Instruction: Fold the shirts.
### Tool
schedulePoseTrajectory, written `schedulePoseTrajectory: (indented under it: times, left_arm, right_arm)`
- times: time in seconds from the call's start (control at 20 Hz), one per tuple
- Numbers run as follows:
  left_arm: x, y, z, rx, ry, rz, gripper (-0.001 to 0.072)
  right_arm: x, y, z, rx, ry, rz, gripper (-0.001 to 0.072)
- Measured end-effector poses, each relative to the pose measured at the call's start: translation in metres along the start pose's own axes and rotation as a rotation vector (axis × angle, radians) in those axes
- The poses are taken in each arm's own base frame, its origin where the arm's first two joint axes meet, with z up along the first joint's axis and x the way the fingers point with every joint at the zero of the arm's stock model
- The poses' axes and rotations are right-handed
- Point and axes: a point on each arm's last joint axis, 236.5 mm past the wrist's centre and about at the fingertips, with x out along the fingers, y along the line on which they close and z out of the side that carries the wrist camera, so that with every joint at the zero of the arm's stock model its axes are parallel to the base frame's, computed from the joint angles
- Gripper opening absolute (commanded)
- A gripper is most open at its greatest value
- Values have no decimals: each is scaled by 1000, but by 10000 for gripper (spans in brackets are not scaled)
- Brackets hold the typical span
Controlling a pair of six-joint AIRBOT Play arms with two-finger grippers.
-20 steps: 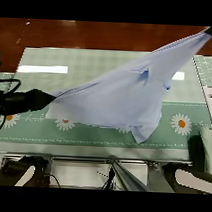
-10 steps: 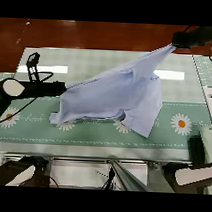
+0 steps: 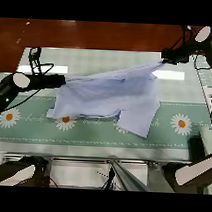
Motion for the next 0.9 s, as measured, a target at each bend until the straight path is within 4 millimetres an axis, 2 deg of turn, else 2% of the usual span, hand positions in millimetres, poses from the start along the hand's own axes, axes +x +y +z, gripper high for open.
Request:
schedulePoseTrajectory:
  times: [0.05,0.1,0.15,0.2,0.25,0.35,0.45,0.55,0.6,0.75,0.9]
  left_arm:
    - [3,0,-5,0,23,-1,23]
    - [4,0,-9,0,42,-3,90]
    - [4,1,-10,-1,55,-5,303]
    - [2,2,-7,-4,58,-6,501]
    - [-3,4,-2,-4,62,-5,590]
    - [-17,15,9,1,89,9,590]
    - [-36,35,8,0,157,44,590]
    - [-50,53,-20,-56,291,66,622]
    - [-55,60,-39,-83,361,71,622]
    - [-66,68,-104,-120,578,59,623]
    - [-67,76,-139,-123,665,66,623]
  right_arm:
    - [0,4,-5,7,21,18,377]
    - [-1,8,-8,11,34,33,409]
    - [-5,12,-11,12,44,47,439]
    - [-14,15,-12,-1,45,51,439]
    - [-23,15,-14,-21,46,44,439]
    - [-50,4,-18,-78,45,-29,439]
    - [-74,-18,-30,-115,78,-129,439]
    - [-93,-41,-45,-99,129,-188,439]
    - [-95,-46,-54,-80,159,-177,439]
    - [-86,-39,-86,-20,257,-54,439]
    - [-70,-27,-114,-5,331,61,439]
